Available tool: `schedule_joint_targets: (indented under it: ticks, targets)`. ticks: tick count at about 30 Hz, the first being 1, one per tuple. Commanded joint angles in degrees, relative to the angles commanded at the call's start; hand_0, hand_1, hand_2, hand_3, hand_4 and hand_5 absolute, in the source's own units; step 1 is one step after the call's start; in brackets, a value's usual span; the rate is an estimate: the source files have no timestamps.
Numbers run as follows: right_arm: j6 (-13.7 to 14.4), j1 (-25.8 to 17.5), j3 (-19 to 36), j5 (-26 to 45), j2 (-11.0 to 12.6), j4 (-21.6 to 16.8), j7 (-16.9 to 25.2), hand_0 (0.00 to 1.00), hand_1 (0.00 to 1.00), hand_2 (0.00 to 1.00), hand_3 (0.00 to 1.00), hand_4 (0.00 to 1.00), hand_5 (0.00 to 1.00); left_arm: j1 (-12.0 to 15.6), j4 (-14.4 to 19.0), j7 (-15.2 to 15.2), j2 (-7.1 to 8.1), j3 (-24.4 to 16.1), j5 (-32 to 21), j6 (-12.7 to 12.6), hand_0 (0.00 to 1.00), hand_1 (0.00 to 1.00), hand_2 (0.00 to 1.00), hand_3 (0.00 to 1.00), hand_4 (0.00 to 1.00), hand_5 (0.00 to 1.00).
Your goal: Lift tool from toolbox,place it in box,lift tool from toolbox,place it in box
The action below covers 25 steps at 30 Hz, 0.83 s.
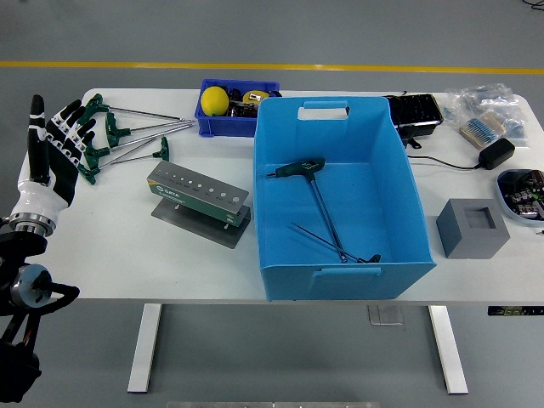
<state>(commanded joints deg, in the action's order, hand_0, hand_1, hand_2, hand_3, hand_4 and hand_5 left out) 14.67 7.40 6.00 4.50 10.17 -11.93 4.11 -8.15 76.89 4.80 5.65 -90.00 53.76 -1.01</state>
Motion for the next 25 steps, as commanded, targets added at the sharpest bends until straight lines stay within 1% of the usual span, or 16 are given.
schedule_joint_targets:
  ticks: [8,25]
  targets:
    - [-0.93,-0.45,-0.18,0.24,-0.07,0.06,-0.31,0.665,0.633,0.717,0.574,0.825,0.733,0.02,-0.13,-0.54,-0.12,0.30,0.86,0.40,0.896,0.882,0.948,0.838,0.998,0.998]
    - [-1.14,-0.28,-1.96,3.41,-0.18,0.07,0.35,0.667,0.638,0.722,0.578,0.827,0.729,0.01,0.07,-1.30,-0.56,0.03,2.41,0.80,0.891,0.876,0.935,0.835,0.998,0.998]
